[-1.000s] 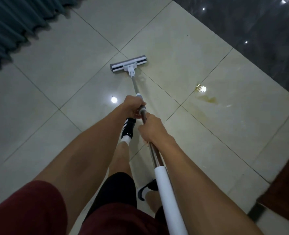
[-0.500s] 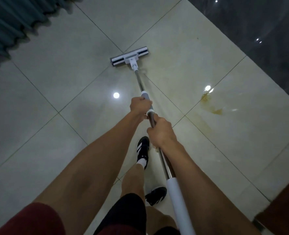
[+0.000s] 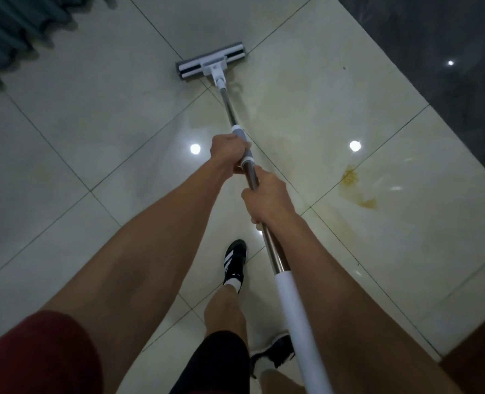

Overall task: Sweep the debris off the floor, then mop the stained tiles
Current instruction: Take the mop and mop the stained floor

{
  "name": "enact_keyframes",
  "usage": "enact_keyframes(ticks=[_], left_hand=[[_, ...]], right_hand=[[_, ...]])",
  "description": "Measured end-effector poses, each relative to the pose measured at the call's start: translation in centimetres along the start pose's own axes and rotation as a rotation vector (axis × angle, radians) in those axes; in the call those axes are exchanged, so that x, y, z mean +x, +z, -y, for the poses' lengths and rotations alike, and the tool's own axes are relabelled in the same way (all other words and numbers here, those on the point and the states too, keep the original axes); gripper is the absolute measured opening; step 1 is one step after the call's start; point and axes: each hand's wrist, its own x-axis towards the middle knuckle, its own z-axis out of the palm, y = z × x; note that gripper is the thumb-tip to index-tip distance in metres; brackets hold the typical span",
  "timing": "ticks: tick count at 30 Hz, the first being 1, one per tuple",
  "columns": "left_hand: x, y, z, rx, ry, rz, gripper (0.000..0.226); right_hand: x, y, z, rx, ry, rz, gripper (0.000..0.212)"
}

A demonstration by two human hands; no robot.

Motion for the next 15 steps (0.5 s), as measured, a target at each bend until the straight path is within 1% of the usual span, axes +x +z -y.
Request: enact_keyframes(ticks=[3, 5, 7, 10, 12, 14, 15], left_hand=[[-1.0, 1.5, 1.6, 0.011, -0.006, 0.024, 0.03], [-1.7, 3.0, 2.7, 0.018, -0.003, 0.031, 0.029], [-2.5, 4.7, 4.2, 0.05, 0.003, 0.028, 0.027], [-3.9, 7.7, 7.0, 0.154, -0.012, 0.022, 0.024], [-5.2, 10.1, 9.4, 0.22, -0.012, 0.014, 0.016], [-7.0, 12.6, 12.3, 0.256, -0.022, 0.003, 0.01], [-8.0, 13.8, 13.8, 0.263, -0.029, 0.004, 0.013]], right_hand=[[-0.9, -0.8, -2.6, 0.021, 0.011, 0.029, 0.045], [-1.0, -1.6, -4.9, 0.025, 0.016, 0.047, 0.042], [-1.9, -2.5, -7.8, 0.082, 0.027, 0.101, 0.038], [-4.3, -3.5, -13.2, 0.242, 0.078, 0.193, 0.026], [-6.2, -4.2, -17.3, 0.284, 0.087, 0.22, 0.018], [-7.9, -5.3, -21.6, 0.283, 0.084, 0.256, 0.018], [-8.7, -6.0, -23.8, 0.285, 0.091, 0.276, 0.022]])
